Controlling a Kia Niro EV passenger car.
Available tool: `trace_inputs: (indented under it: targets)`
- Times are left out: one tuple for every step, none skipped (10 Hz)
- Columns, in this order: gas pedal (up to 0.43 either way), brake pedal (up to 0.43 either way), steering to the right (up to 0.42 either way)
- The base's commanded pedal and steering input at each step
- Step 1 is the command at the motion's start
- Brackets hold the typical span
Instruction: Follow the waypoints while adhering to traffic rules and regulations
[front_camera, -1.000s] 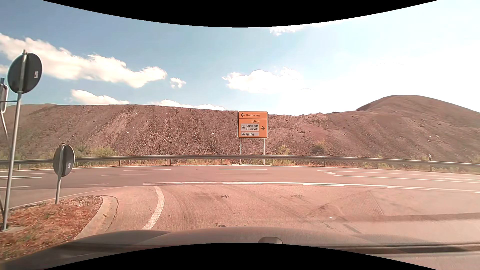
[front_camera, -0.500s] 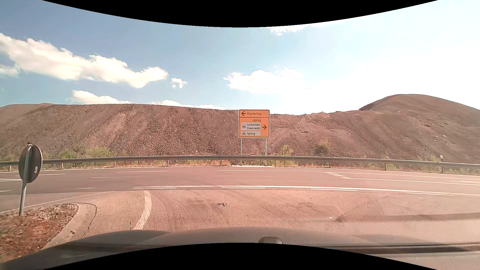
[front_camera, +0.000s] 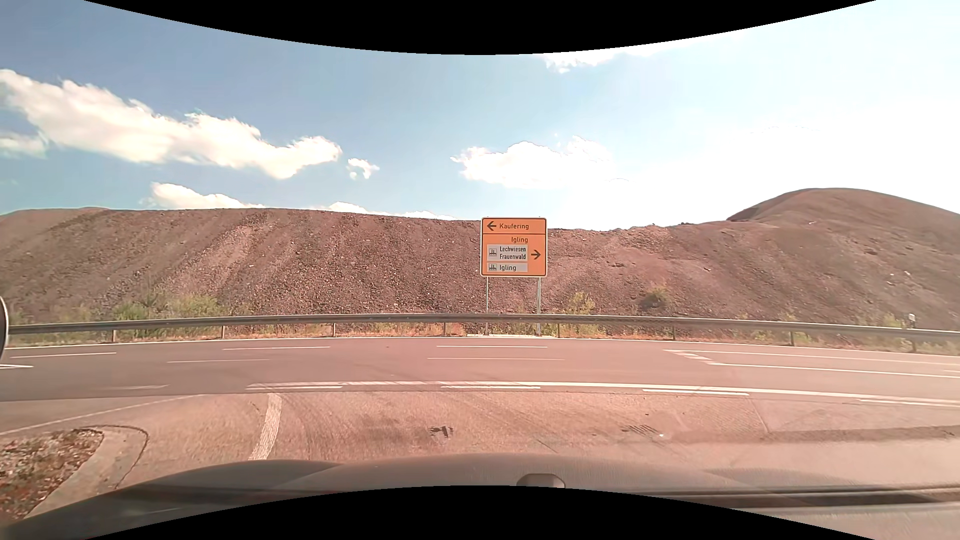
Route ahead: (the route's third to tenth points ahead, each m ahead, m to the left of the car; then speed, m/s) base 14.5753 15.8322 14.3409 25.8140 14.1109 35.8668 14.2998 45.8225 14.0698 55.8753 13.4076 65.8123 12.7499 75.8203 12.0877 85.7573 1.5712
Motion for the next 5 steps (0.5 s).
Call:
trace_inputs:
  targets:
    - [0.000,0.000,-0.084]
    - [0.000,0.000,-0.085]
    - [0.000,0.000,-0.086]
    - [0.000,0.000,-0.086]
    - [0.000,0.000,-0.090]
